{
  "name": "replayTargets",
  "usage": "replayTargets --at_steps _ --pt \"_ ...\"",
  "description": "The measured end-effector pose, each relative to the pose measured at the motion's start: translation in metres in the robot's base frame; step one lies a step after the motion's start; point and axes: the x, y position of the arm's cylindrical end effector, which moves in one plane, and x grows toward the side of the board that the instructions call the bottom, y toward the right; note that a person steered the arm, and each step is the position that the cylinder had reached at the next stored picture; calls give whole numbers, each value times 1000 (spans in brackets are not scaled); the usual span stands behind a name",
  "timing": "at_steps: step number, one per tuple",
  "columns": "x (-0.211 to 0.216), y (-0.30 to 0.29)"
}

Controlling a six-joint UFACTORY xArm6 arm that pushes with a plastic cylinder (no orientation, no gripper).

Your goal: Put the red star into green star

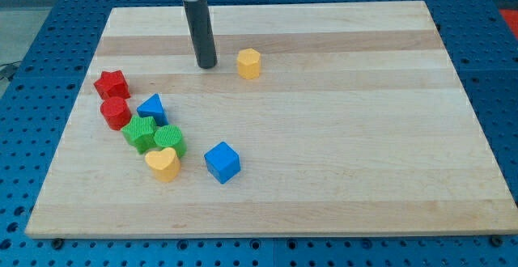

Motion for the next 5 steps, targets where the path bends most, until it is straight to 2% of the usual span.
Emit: replayTargets --at_steps 2,3,5 --pt "-9 -122" --pt "4 -178" --pt "26 -188"
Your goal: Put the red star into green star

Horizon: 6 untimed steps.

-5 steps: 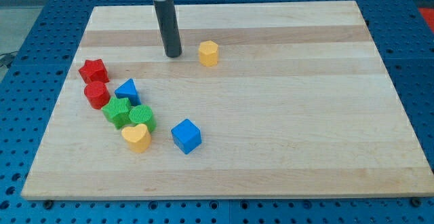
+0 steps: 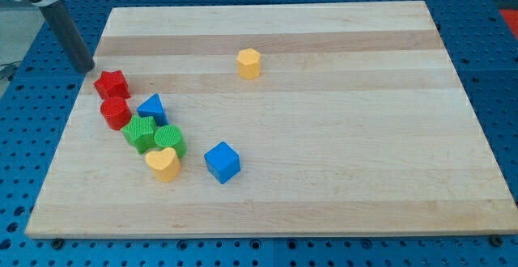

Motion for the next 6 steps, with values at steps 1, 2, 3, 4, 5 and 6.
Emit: replayTargets --at_steps 1,2,3,4,5,6 --pt "18 38" --pt "42 79" --pt "66 122" --pt "80 140" --pt "79 140" --pt "51 120"
